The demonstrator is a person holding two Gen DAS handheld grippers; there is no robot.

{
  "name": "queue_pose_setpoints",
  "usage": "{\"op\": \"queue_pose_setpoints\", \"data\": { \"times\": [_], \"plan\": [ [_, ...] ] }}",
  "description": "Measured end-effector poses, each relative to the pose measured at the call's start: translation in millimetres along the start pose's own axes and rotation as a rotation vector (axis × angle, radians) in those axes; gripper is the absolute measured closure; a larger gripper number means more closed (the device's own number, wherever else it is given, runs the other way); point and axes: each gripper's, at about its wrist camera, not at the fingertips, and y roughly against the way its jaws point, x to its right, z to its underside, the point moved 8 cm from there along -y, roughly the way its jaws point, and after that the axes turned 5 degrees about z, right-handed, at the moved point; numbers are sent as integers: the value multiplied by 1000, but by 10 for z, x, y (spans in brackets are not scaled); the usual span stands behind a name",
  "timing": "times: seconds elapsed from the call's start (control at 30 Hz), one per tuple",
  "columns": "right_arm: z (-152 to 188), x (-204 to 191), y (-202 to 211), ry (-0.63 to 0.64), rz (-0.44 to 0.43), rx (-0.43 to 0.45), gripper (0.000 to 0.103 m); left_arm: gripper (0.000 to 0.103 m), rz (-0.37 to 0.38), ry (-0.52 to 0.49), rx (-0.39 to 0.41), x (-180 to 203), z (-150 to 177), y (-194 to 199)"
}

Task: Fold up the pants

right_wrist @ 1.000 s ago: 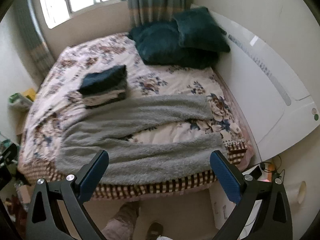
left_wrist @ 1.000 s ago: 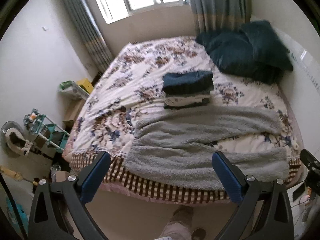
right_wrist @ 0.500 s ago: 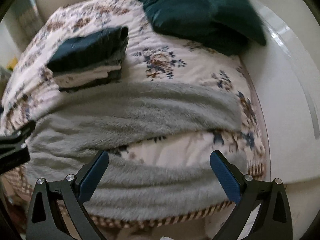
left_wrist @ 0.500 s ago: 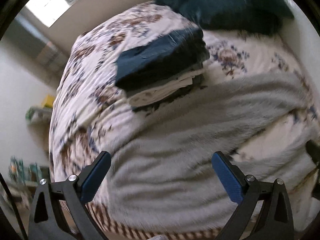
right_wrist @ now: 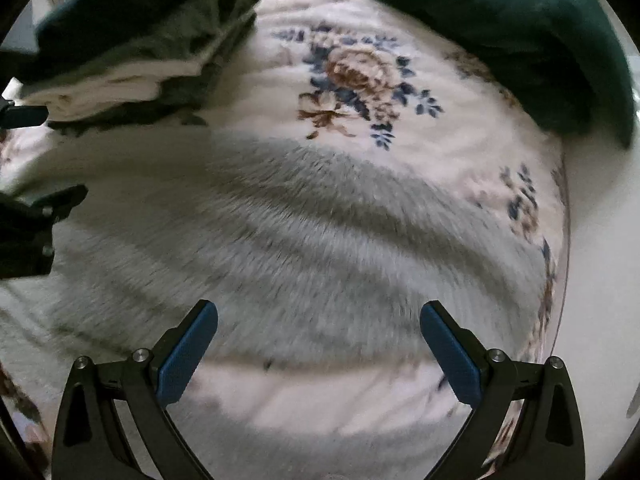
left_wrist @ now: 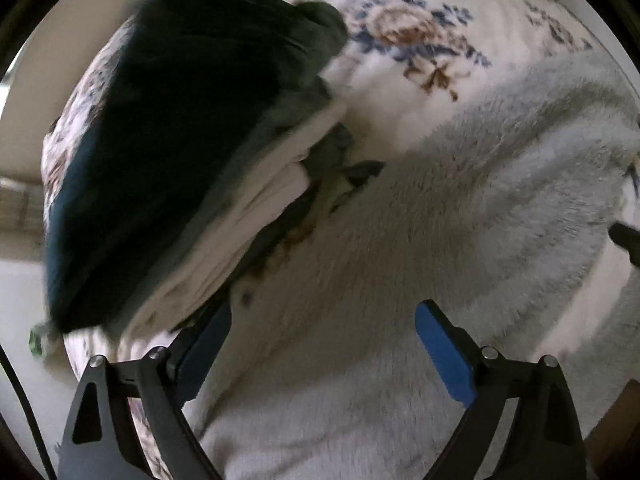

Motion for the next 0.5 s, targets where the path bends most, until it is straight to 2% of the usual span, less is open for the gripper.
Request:
{"op": "queue_pose_setpoints", "data": {
  "times": [0.07,0.2,0.3,0.33,0.37,0.4,0.43,0.47,0.5],
  "plan": [
    [-198,14,-237,16,-26,-13,0,9,26,-21,-16,43,-103,-181],
    [-600,32,-662,104,-8,-16,1,9,19,-66,-46,90,-341,-510],
    [-801,12,-975,153,-32,-48,6,13,43,-87,-23,139,-495,-643],
    [-849,7,-1081,167,-46,-65,16,27,47,-93,-15,139,-519,-668],
    [-871,-8,-1154,183,-61,-78,24,50,62,-103,-11,159,-542,-700],
    [-890,-22,-1247,201,-78,-98,27,63,106,-111,-20,206,-544,-738],
    [-904,-36,-1312,213,-102,-108,35,79,144,-118,-31,250,-538,-761],
    [-911,-57,-1334,229,-124,-106,49,84,157,-124,-23,269,-542,-759],
    [-915,-61,-1333,242,-130,-100,57,85,154,-133,-14,271,-532,-756]
  ]
}}
